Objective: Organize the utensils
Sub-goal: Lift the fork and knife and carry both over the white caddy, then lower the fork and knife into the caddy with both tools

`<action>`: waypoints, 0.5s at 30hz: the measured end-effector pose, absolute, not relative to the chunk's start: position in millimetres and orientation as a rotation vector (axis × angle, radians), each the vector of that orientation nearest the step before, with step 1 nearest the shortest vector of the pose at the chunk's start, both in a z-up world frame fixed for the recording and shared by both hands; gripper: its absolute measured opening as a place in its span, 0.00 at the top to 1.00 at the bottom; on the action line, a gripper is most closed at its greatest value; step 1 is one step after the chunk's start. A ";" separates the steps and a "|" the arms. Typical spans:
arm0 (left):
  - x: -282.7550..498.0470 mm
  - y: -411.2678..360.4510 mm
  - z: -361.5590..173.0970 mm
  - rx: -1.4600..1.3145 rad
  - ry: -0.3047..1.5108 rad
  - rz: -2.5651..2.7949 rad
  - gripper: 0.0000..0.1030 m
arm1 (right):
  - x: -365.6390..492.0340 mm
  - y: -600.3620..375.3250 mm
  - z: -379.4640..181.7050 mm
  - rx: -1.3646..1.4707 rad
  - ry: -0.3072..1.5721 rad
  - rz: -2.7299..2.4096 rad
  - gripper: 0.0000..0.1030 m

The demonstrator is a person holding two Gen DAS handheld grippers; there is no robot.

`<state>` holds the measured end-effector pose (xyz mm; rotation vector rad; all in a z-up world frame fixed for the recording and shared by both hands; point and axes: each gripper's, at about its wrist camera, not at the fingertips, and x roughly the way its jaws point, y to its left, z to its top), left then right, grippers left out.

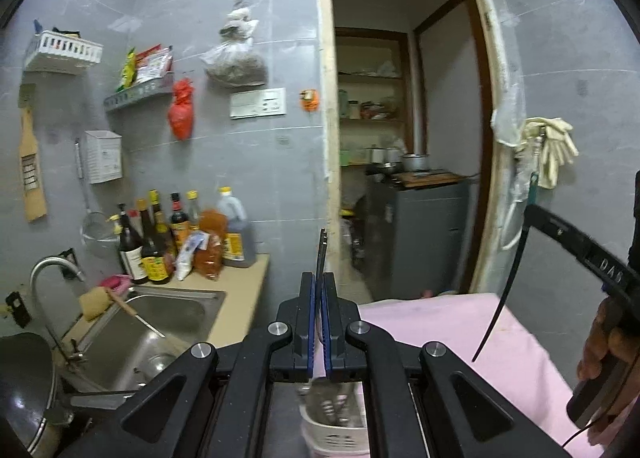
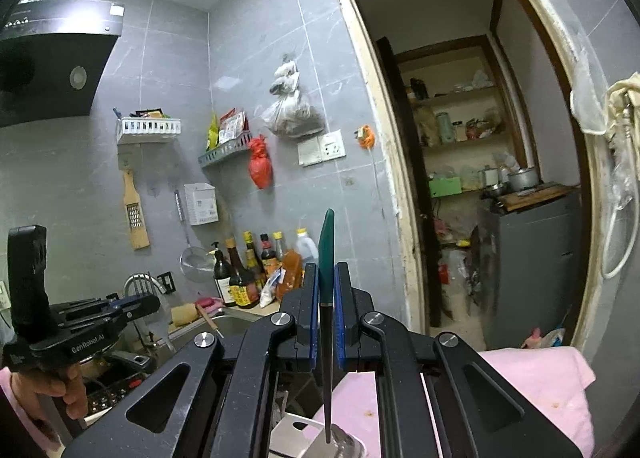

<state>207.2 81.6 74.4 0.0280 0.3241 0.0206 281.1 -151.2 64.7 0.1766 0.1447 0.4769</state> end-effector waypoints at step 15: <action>240.8 84.1 25.3 0.124 0.381 0.061 0.97 | 309.0 -123.2 6.8 0.103 0.277 0.487 0.94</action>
